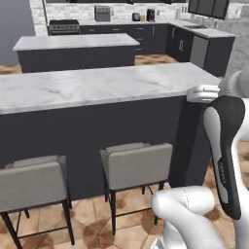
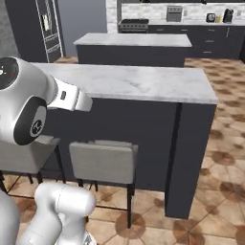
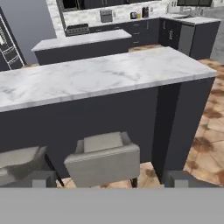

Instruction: There is a tray on the dining counter. Grab the cup, mug, and pitcher and place them on the tray. The pitcher may be placed next to the tray if it cannot fit the tray.

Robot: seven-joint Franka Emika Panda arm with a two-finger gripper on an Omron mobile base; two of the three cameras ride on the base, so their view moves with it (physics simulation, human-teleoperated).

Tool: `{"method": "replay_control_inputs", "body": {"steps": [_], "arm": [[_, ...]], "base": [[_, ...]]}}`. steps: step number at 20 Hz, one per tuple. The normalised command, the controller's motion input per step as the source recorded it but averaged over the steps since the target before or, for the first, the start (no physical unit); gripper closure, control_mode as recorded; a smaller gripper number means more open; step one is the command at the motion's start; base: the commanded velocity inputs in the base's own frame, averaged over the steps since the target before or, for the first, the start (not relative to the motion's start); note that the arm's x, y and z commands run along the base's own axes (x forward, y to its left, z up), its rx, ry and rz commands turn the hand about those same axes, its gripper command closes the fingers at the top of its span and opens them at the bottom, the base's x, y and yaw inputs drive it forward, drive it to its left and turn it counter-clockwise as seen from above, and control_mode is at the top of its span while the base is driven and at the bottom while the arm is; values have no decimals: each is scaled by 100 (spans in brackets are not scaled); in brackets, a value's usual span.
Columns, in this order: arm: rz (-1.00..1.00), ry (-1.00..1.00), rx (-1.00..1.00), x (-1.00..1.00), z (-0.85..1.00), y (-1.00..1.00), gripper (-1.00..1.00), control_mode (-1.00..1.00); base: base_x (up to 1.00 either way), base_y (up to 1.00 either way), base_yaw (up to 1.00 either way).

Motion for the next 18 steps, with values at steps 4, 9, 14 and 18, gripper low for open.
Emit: {"method": "replay_control_inputs", "body": {"steps": [4, 9, 14, 18], "arm": [[0, 0, 0, 0, 0, 0, -100, 100], [0, 0, 0, 0, 0, 0, -100, 100], [0, 0, 0, 0, 0, 0, -100, 100], [0, 0, 0, 0, 0, 0, -100, 100]], "base": [[19, -100, 0], [20, -100, 0], [24, -100, 0], [28, -100, 0]]}}
